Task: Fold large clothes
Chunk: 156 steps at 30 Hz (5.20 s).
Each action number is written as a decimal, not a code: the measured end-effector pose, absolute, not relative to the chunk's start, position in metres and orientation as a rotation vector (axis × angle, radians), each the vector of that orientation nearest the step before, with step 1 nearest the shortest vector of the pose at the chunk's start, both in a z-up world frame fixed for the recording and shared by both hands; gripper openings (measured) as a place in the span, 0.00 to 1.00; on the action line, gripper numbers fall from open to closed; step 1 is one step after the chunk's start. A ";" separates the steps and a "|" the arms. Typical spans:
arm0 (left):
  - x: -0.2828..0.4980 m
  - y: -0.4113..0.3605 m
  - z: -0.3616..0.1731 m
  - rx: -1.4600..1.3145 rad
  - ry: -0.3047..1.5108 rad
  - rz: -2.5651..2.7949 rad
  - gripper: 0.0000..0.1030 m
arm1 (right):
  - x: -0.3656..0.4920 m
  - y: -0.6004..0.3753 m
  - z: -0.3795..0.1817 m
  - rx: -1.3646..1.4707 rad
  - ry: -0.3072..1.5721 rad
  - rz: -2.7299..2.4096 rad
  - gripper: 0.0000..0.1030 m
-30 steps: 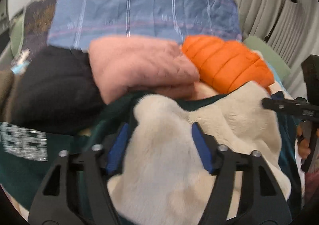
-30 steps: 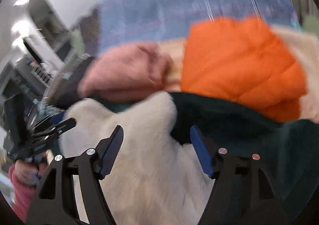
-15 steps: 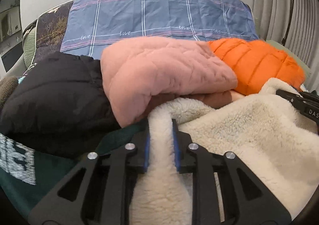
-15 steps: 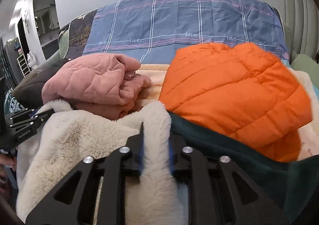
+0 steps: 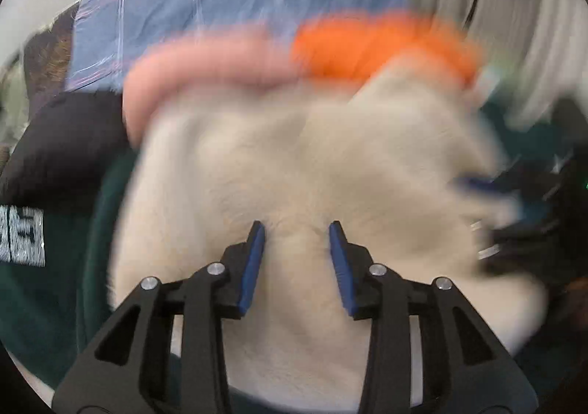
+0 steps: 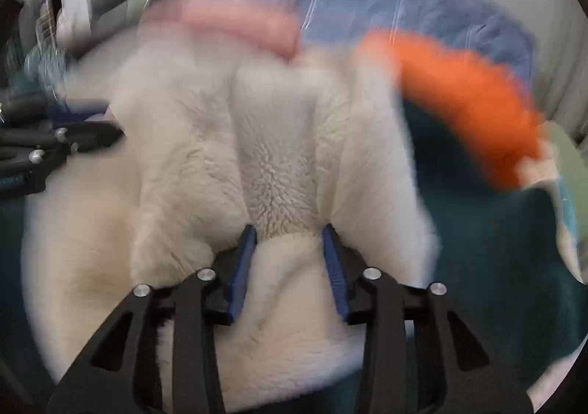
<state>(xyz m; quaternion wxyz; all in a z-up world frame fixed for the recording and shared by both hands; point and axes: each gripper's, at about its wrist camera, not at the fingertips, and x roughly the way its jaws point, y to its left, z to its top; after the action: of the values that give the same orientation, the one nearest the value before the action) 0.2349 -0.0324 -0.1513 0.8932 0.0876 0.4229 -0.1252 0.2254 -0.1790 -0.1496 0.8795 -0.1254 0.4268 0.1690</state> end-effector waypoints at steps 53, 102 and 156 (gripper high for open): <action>0.125 0.440 -0.171 -1.101 0.462 0.342 0.83 | 0.168 -0.156 -0.148 -0.178 0.893 0.342 0.69; 0.096 0.075 -0.076 0.117 0.663 -0.059 0.69 | 0.148 -0.093 -0.043 -0.295 0.709 0.494 0.76; 0.197 -0.027 -0.088 0.042 0.808 -0.351 0.68 | 0.166 -0.265 -0.060 0.186 0.747 0.321 0.42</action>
<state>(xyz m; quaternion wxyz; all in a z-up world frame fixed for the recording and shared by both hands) 0.1966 -0.0268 -0.0885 0.9044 0.0205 0.3910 -0.1698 0.1657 -0.2651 -0.0604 0.9143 0.0904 0.3627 0.1560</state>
